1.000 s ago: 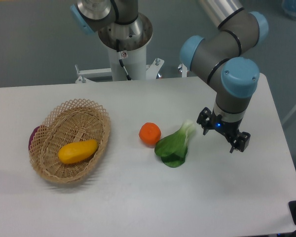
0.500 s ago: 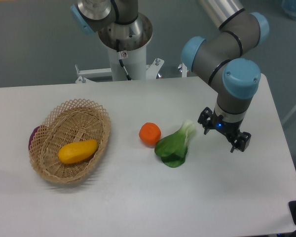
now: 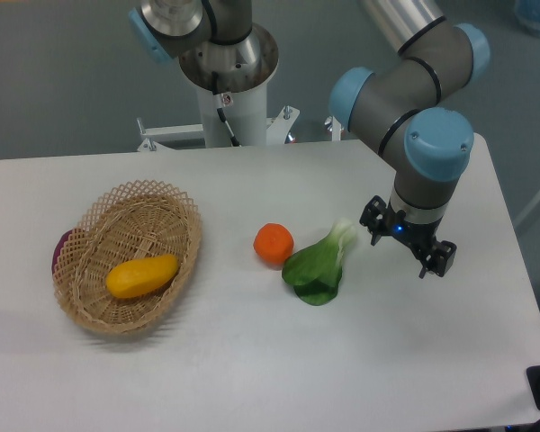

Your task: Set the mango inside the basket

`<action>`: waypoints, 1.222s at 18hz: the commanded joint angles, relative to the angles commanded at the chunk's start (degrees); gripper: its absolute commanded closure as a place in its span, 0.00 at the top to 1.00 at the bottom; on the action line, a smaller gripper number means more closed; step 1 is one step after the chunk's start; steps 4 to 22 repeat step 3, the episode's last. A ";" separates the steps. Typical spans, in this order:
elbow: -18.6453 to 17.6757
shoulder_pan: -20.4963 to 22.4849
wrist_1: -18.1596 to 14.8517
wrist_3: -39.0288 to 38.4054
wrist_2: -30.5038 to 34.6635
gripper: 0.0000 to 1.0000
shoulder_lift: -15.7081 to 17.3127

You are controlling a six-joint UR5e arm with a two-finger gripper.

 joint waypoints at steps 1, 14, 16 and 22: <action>0.00 0.00 0.00 0.00 0.00 1.00 0.00; 0.00 0.00 0.00 0.00 0.00 1.00 0.00; 0.00 0.00 0.00 0.00 0.00 1.00 0.00; 0.00 0.00 0.00 0.00 0.00 1.00 0.00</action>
